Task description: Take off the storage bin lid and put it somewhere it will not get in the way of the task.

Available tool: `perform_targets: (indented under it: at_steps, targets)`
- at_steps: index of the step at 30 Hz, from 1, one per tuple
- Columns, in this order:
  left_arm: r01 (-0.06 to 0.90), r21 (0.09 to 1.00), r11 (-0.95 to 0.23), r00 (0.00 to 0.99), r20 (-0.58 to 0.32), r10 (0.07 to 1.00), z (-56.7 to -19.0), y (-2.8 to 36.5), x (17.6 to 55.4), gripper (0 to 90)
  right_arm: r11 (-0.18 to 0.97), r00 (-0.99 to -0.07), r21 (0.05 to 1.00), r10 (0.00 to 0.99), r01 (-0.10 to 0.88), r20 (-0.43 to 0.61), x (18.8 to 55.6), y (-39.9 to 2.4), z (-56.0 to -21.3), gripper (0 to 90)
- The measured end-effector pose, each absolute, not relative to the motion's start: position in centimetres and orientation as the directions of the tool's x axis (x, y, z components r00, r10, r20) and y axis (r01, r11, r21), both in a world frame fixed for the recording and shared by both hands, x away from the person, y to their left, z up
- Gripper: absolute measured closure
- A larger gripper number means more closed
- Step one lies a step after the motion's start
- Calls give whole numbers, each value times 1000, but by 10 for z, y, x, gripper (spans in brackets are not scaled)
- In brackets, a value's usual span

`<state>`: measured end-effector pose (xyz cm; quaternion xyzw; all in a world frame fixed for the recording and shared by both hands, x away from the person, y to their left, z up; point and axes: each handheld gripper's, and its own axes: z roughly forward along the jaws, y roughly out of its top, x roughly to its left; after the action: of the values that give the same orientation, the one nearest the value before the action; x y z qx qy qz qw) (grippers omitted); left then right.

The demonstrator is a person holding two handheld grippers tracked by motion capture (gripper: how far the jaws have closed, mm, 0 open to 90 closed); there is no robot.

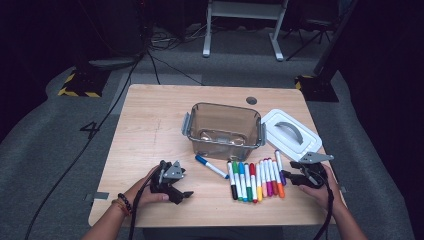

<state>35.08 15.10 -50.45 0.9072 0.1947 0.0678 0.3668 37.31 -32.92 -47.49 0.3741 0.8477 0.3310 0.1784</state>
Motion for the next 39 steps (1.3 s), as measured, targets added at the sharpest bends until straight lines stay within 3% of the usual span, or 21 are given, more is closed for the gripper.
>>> perform_targets:
  at_steps: [14, 27, 39]
  targets:
    - [304, 692, -655, 915, -20, 403, -505, 151, 351, 143, 502, -652, 680, 757, 534, -47, 372, -328, -480, 469]
    - [304, 692, -655, 915, -20, 403, -505, 151, 351, 143, 455, -595, 658, 803, 600, -13, 374, -343, -487, 732]
    - [304, 692, -655, 915, -20, 403, -505, 151, 351, 142, 469, -605, 664, 796, 583, -31, 375, -345, -484, 749]
